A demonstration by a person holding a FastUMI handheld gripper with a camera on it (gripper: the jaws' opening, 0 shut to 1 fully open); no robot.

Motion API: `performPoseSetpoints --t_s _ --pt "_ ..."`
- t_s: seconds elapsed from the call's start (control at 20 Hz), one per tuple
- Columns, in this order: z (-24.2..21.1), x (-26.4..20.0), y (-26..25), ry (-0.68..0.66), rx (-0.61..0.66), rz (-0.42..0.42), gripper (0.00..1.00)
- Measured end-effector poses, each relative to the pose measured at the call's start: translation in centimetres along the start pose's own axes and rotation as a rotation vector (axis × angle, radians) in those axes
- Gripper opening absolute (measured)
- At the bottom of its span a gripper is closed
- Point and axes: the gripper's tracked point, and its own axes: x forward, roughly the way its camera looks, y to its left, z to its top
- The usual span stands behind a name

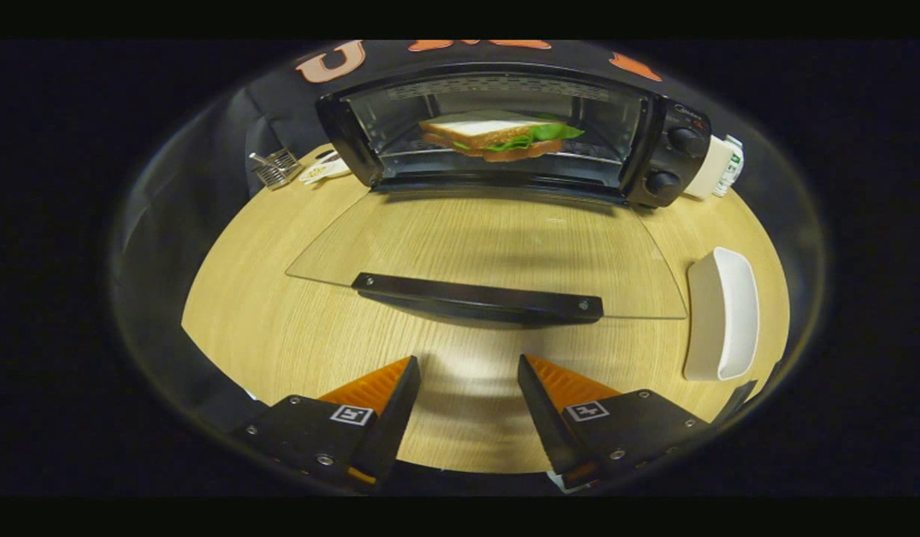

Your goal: Open the toaster oven, put the food inside, and close the toaster oven door.

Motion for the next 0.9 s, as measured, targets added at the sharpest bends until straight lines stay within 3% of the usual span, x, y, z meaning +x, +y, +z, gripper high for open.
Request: performPoseSetpoints --t_s 0.25,0.4,0.65,0.9 --pt "1.8 1.0 1.2 -0.024 0.003 0.001 0.76" --pt "3.4 -0.1 1.4 -0.035 0.094 0.035 0.76" --pt "10.8 -3.5 0.0 -0.209 0.139 0.052 0.73" --pt "15.8 -4.8 -0.8 -0.289 0.168 0.046 0.72"
